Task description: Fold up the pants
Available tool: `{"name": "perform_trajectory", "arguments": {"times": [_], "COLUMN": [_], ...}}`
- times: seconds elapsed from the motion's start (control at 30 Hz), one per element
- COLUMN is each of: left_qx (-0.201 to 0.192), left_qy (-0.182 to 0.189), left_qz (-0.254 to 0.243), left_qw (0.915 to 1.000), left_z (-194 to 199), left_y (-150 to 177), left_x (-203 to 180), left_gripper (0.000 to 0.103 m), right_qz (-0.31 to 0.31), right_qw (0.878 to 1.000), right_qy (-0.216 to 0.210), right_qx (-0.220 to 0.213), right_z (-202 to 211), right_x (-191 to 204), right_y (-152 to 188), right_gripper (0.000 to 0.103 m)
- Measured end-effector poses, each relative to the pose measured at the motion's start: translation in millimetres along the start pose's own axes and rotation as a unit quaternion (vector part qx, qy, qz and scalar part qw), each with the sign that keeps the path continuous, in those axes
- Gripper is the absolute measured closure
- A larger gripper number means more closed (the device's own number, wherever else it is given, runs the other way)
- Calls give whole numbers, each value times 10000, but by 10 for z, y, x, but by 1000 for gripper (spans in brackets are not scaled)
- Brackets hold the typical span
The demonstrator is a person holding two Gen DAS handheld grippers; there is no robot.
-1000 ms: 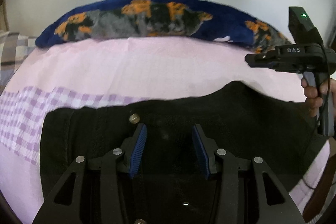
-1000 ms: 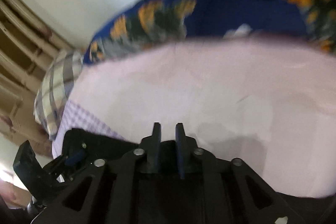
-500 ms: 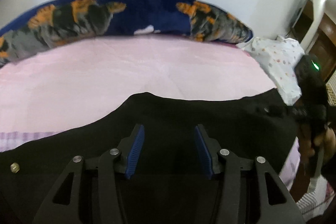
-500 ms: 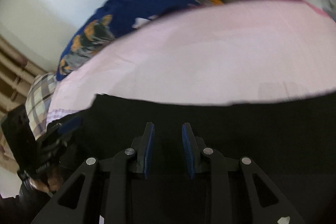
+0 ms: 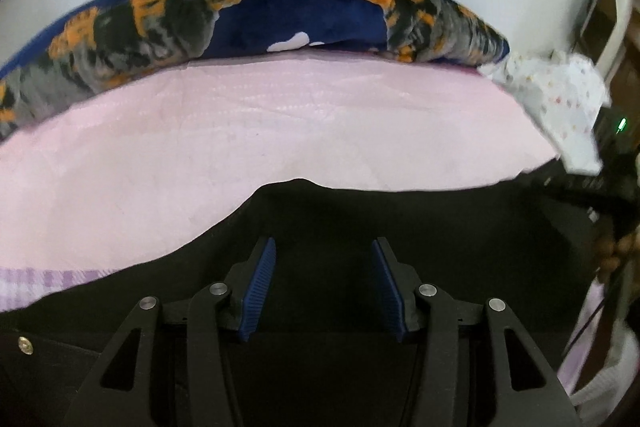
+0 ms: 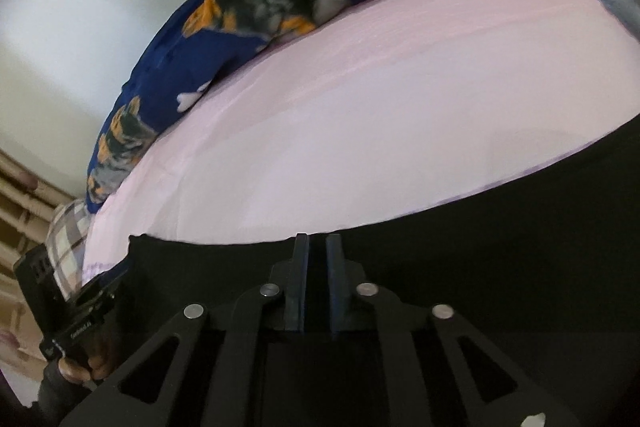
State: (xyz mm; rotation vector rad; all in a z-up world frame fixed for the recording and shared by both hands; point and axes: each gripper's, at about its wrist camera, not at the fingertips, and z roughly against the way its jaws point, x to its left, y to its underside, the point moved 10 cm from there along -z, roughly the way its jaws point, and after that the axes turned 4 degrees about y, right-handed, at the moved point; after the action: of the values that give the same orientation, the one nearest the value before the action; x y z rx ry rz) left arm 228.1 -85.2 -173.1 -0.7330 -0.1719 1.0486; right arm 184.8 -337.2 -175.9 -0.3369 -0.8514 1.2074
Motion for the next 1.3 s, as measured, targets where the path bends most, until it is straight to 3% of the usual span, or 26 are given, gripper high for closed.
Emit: {"name": "perform_trajectory", "arguments": {"times": [0.1,0.2,0.3,0.57,0.87,1.0,1.13,1.23,1.3], "left_qx": [127,125,90,98,284,121,125,166,287], "left_qy": [-375,-593,-605,-488,-649,-522,-539,-374,-299], "left_qz": [-256,-165,73,479,678,797,584,525,581], "left_qw": [9989,9980,9981,9976,9952,9954,9968,9978,9975], "left_z": [-34,-8,72,263,332,387,372,341,286], "left_y": [51,91,129,270,460,495,515,555,593], "left_x": [-44,-56,-77,-212,-347,-406,-483,-578,-608], "left_gripper": [50,49,49,35,35,35,35,35,35], "right_qz": [-137,-452,-860,-2116,-2705,-2747,-2807,-2863,-2906], "right_qw": [9996,9980,9945,9716,9570,9550,9518,9491,9480], "right_qy": [-84,-107,32,474,395,253,39,-51,-63], "right_qx": [-226,-423,-589,-941,-971,-1093,-1239,-1310,-1295], "right_z": [281,612,952,1620,1626,1582,1501,1432,1391], "right_x": [-79,-303,-645,-1706,-2210,-2290,-2347,-2384,-2397], "right_y": [18,87,235,806,1070,983,793,672,626], "right_gripper": [79,77,69,68,68,69,70,75,84]}}
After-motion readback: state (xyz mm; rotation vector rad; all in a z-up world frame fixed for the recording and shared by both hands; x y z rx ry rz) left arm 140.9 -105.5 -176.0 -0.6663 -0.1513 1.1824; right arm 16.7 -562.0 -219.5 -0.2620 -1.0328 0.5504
